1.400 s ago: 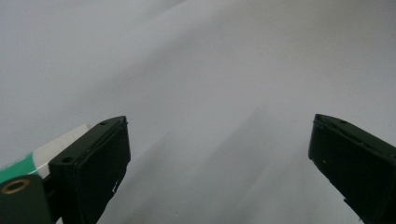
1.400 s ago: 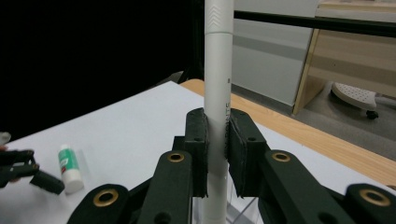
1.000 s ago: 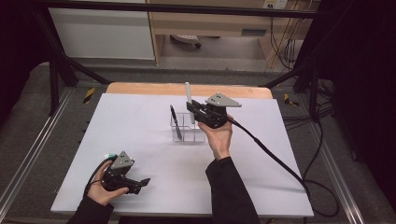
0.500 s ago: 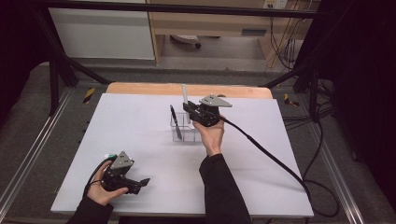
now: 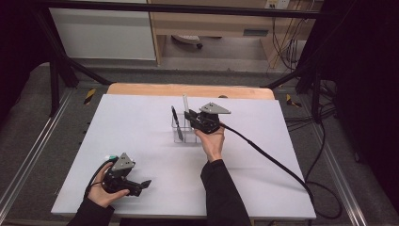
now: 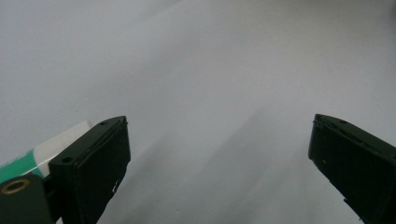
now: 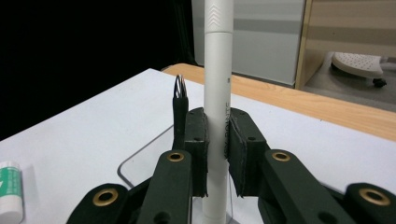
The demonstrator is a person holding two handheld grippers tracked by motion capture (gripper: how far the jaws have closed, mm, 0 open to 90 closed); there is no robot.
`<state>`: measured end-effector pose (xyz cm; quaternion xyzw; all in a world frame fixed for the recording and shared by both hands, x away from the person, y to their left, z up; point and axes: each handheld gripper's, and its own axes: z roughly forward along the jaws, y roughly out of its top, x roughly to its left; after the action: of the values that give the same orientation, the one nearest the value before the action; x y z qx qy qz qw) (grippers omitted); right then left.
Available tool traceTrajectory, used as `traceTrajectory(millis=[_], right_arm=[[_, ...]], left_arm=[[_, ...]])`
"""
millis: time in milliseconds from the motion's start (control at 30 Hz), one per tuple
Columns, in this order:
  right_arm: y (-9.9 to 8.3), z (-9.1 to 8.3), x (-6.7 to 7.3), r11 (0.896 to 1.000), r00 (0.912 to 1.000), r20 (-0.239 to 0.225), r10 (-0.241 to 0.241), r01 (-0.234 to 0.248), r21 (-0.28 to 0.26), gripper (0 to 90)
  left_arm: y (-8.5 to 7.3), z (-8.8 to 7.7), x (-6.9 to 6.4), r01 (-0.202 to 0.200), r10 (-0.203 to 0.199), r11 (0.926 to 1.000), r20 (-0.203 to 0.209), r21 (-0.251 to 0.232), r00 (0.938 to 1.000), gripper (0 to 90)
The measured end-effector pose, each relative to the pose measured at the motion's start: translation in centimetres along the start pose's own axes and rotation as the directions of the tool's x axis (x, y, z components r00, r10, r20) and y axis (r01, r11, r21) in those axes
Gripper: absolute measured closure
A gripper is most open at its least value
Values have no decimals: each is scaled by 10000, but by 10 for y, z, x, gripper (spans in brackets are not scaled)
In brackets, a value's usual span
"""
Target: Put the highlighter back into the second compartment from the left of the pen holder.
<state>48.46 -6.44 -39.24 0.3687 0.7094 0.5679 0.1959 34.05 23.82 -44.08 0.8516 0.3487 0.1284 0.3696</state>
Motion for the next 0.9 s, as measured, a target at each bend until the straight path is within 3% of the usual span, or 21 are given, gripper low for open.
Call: traceTrajectory(millis=[567, 767, 900], right_arm=[[-20, 0, -6, 9992, 9999, -25, 109, -108, 377, 783], [-18, -5, -9, 9988, 9998, 26, 199, -200, 447, 696], [-9, -17, -8, 9984, 9995, 77, -305, 301, 486, 628]], left_arm=[[0, 0, 0, -14, 14, 10000, 3, 8, 10000, 53], [-1, -1, 1, -3, 3, 10000, -21, 20, 10000, 53], [-1, -1, 2, -1, 1, 10000, -27, -31, 10000, 53]])
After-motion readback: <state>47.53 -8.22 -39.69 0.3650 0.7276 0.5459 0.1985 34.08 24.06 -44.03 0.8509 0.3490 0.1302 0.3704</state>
